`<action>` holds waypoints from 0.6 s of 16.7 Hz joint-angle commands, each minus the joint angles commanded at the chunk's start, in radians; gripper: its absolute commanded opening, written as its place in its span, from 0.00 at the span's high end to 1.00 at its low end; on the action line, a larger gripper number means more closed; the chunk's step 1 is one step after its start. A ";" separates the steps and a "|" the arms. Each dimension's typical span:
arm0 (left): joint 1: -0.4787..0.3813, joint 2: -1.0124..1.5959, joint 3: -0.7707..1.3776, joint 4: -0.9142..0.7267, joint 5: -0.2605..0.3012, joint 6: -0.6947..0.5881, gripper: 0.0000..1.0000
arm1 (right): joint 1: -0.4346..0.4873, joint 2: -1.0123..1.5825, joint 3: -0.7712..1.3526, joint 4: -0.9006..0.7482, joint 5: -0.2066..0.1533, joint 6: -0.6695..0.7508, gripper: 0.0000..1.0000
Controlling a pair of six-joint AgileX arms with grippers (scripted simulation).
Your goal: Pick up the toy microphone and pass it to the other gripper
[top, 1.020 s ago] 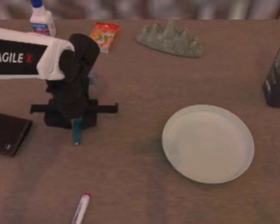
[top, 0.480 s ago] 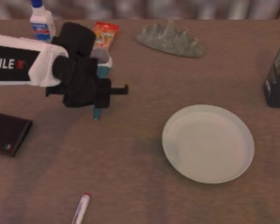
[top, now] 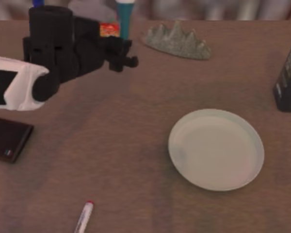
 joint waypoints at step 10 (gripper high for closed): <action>0.016 -0.139 -0.120 0.361 0.137 0.101 1.00 | 0.000 0.000 0.000 0.000 0.000 0.000 0.00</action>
